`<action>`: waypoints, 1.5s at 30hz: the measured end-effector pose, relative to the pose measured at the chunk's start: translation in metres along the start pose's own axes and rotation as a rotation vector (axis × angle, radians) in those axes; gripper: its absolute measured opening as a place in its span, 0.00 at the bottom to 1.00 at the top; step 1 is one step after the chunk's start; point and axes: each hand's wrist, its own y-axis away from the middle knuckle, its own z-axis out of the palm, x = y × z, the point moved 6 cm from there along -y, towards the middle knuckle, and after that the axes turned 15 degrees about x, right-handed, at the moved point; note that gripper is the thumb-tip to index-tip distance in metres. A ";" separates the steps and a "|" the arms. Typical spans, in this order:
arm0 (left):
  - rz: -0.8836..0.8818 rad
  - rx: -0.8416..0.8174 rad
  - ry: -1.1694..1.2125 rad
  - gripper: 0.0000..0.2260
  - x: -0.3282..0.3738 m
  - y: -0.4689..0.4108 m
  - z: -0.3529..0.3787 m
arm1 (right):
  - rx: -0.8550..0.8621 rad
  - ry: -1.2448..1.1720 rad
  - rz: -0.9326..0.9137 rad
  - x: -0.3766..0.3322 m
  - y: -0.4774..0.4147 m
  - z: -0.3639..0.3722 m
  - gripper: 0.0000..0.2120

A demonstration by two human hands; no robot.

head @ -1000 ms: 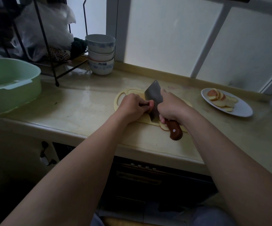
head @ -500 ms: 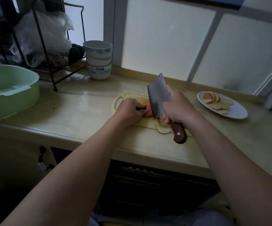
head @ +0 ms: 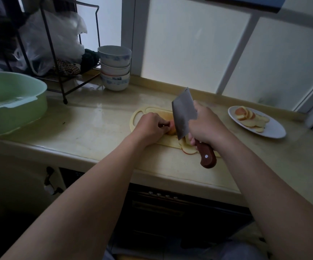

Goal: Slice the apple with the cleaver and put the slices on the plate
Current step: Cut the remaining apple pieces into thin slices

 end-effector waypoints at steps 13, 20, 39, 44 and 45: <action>-0.017 -0.009 -0.016 0.09 0.003 0.001 -0.001 | -0.038 0.044 0.042 0.002 0.021 -0.006 0.42; -0.043 -0.027 -0.018 0.10 0.006 0.001 -0.001 | -0.040 0.011 0.069 0.009 0.016 -0.006 0.41; -0.094 -0.014 0.031 0.09 0.001 -0.001 0.000 | -0.078 -0.086 0.096 0.022 -0.002 -0.008 0.38; -0.094 -0.015 0.060 0.08 0.001 -0.002 0.000 | -0.091 -0.098 0.068 0.022 0.006 -0.008 0.37; -0.098 -0.014 0.061 0.08 0.001 -0.002 0.000 | -0.089 -0.099 0.069 0.021 0.005 -0.008 0.37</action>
